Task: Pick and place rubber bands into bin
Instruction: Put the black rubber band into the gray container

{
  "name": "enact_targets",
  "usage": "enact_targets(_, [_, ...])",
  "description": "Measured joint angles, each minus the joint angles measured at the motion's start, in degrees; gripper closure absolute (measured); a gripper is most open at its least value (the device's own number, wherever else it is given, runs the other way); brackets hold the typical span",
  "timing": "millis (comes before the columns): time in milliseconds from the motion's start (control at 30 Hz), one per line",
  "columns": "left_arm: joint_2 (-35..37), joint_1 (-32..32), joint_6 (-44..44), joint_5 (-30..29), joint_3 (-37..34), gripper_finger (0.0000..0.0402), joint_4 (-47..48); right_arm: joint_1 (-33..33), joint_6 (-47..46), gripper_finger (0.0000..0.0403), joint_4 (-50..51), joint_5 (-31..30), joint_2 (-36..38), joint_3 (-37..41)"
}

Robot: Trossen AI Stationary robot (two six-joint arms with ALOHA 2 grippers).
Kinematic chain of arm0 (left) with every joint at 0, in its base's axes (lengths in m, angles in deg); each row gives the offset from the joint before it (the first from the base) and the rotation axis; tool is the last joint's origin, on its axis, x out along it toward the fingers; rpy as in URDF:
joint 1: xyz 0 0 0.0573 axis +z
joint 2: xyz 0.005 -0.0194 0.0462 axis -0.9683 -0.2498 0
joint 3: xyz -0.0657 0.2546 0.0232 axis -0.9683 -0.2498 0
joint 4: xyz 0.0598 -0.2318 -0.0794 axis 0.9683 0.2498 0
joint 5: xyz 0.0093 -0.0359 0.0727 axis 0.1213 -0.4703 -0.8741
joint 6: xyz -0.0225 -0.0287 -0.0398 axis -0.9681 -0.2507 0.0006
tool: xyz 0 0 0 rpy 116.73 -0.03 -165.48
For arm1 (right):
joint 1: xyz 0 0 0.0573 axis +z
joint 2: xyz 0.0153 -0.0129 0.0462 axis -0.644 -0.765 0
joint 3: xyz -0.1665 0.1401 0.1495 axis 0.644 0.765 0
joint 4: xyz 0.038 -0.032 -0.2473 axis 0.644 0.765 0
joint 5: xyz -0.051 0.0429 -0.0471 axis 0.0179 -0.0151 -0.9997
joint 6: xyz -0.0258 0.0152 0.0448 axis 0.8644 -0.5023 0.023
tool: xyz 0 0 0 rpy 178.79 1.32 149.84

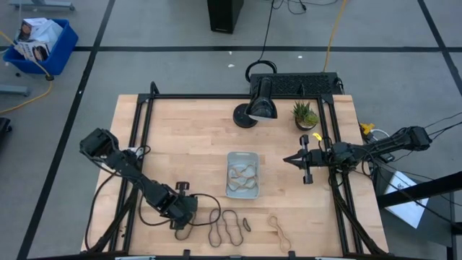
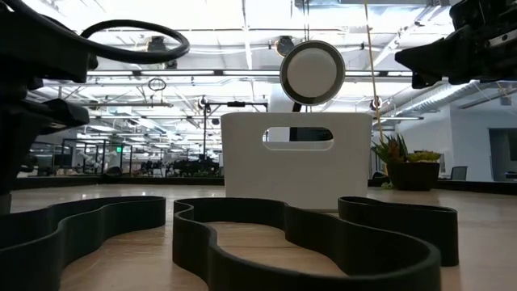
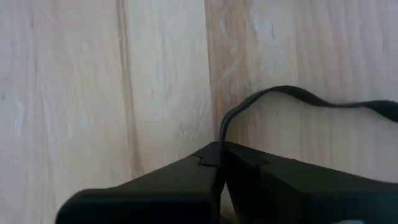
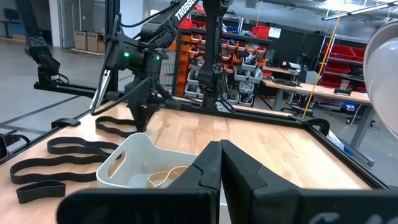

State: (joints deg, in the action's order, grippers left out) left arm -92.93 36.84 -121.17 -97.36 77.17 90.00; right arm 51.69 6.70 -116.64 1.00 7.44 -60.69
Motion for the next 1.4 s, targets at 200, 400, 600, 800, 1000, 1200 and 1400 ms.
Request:
enact_targets(200, [5.2, -1.0, 2.0, -4.4, -0.4, 0.0394, 1.1, 0.0, -0.1, 0.0399, 0.0, 0.0, 0.0, 0.0])
enact_targets(400, [15.2, -3.9, 3.9, -15.0, -0.3, 0.0396, 3.1, 0.0, -1.5, 0.0399, 0.0, -0.1, 0.0, 0.0])
enact_targets(600, [24.1, -7.8, 5.7, -26.3, -0.3, 0.0397, 4.9, 0.0, -1.5, 0.0399, 0.0, -0.1, 0.0, 0.0])
enact_targets(800, [30.9, -12.0, 10.4, -37.0, -0.2, 0.0397, 4.6, 0.0, -1.5, 0.0399, 0.0, -0.2, 0.0, 0.0])
enact_targets(1000, [36.1, -16.0, 17.0, -43.8, -0.2, 0.0398, 2.0, 0.0, -1.5, 0.0399, 0.0, -0.2, 0.0, 0.0])
enact_targets(1200, [39.9, -20.4, 26.3, -53.4, -0.2, 0.0398, -2.4, 0.0, -1.5, 0.0399, 0.0, -0.2, 0.0, 0.0])
enact_targets(1400, [44.0, -20.8, 33.5, -54.9, -0.1, 0.0398, -7.0, 0.0, -1.5, 0.0399, 0.0, -0.2, 0.0, 0.0])
